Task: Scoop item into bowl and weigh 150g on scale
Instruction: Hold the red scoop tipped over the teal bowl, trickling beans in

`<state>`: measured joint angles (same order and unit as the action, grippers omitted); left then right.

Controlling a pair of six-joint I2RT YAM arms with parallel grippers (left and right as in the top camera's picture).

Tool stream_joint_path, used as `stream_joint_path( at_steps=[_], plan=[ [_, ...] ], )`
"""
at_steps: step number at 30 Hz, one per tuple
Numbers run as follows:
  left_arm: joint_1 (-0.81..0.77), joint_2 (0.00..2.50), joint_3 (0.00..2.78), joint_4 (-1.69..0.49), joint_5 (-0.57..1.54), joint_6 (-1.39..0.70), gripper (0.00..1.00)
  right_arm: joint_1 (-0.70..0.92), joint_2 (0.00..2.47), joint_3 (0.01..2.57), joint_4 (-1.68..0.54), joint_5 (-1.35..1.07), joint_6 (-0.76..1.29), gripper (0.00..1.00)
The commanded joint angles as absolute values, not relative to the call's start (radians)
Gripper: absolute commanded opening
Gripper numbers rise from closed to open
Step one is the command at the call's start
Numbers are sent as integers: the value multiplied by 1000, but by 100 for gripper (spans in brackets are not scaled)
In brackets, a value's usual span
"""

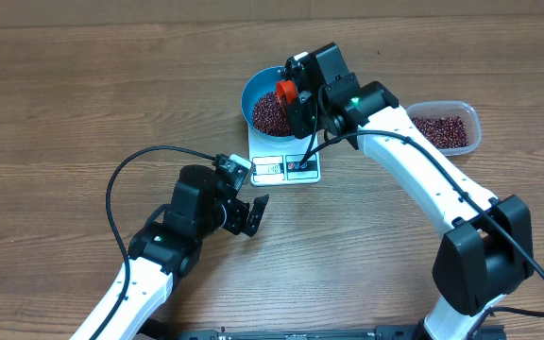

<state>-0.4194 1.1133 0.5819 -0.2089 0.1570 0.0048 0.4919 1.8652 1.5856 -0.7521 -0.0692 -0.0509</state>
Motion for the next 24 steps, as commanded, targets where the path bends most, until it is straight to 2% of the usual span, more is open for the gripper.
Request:
stream_joint_path(
  at_steps=[1,24],
  plan=[
    [-425,1118,586,-205,168,-4,100,495,1825,1618,-747,-44,-88,4],
    [-425,1118,586,-205,168,-4,99,495,1825,1618,-751,-27,-114,4]
  ],
)
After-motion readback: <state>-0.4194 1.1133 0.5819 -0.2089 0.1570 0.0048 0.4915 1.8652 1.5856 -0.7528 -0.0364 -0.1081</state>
